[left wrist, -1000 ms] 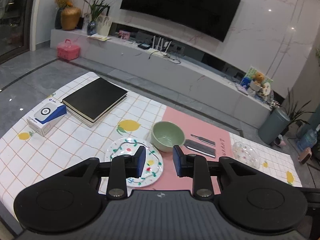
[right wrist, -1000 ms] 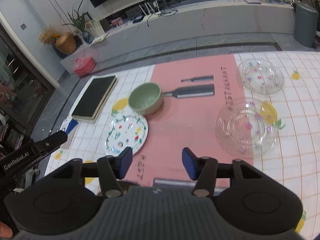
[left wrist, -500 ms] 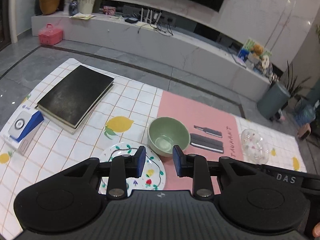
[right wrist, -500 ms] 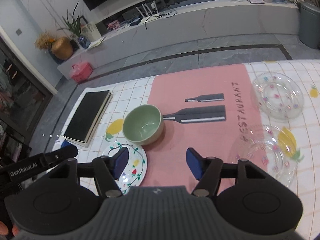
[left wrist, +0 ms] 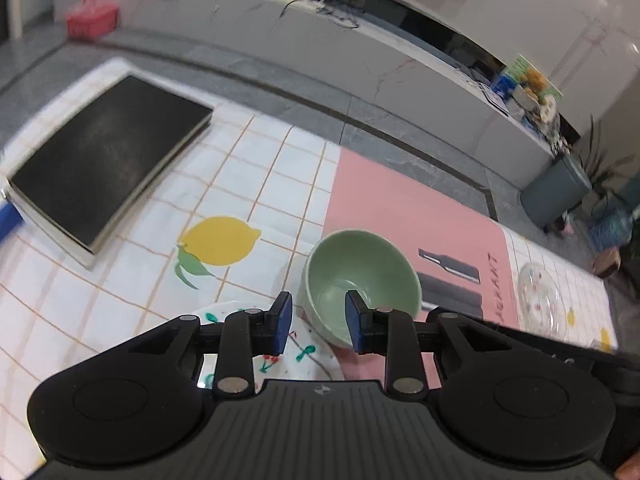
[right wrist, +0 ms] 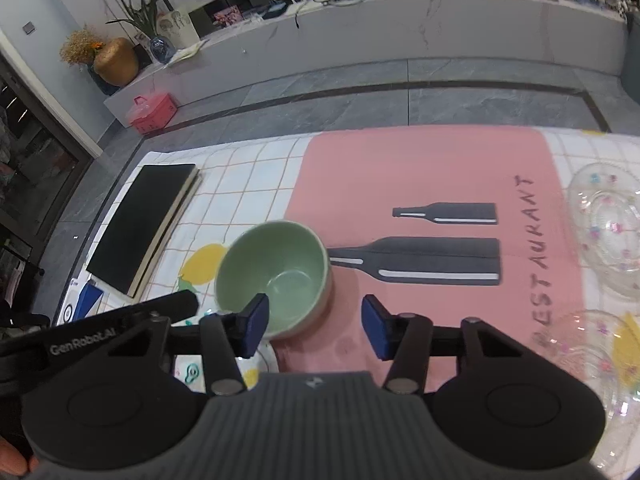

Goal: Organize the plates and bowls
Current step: 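Reach both grippers to the pale green bowl rim and close them, then lift the pale green bowl with both grippers and carry it over the steel bowls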

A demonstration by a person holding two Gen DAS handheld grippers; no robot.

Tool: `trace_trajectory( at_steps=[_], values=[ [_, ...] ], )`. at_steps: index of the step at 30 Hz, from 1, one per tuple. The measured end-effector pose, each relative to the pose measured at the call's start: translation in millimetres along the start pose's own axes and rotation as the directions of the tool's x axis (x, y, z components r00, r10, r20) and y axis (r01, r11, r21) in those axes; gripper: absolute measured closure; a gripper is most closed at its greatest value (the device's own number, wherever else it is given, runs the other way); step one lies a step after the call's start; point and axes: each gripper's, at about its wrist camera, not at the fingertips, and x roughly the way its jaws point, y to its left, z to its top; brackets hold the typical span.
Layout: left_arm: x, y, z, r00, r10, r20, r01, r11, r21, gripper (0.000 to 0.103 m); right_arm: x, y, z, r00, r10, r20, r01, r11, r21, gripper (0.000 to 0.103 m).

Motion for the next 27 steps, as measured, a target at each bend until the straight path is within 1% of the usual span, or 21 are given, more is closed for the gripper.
trace_trajectory(
  at_steps=[1,2,3,5,8,10,14,16,19,22,27],
  values=[
    [5,2,1,1.000,-0.018,-0.006,0.018,1.000,-0.018,0.071,7,0,2,1.000,-0.011,-0.013,0.011,1.000,0.006,0.058],
    [10,4,2,1.000,-0.025,-0.009,0.025,0.999,-0.030,0.071,14,-1,4,0.999,-0.022,-0.024,0.022,1.000,0.009,0.061],
    [14,4,3,1.000,-0.022,-0.010,0.022,0.999,-0.040,0.071,20,0,5,0.999,-0.034,-0.034,0.034,0.999,0.006,0.065],
    [22,4,5,1.000,-0.014,-0.020,0.013,0.999,-0.044,0.071,29,-1,6,0.998,-0.050,-0.047,0.050,0.999,0.004,0.067],
    [31,5,6,1.000,-0.003,-0.027,0.002,0.999,-0.053,0.071,38,-3,7,0.997,-0.035,-0.067,0.037,0.999,0.026,0.071],
    [36,5,6,0.999,0.008,-0.033,-0.010,0.999,-0.049,0.074,43,-4,8,0.997,-0.029,-0.078,0.032,0.999,0.043,0.072],
    [40,3,5,0.999,0.015,-0.042,-0.017,0.999,-0.042,0.077,47,-5,9,0.996,-0.015,-0.088,0.020,0.998,0.060,0.077],
    [42,3,5,0.999,0.030,-0.044,-0.032,0.999,-0.036,0.082,48,-6,9,0.996,-0.002,-0.090,0.009,0.997,0.074,0.079],
    [45,2,5,0.998,0.047,-0.051,-0.049,0.998,-0.030,0.088,49,-7,10,0.995,0.016,-0.099,-0.006,0.995,0.103,0.085],
    [46,2,4,0.997,0.049,-0.055,-0.051,0.998,-0.037,0.091,50,-6,11,0.994,0.022,-0.103,-0.010,0.993,0.116,0.090],
    [46,-4,5,0.995,0.081,-0.064,-0.082,0.997,-0.015,0.093,49,-1,12,0.994,-0.004,-0.112,0.016,0.993,0.113,0.091]
  ],
)
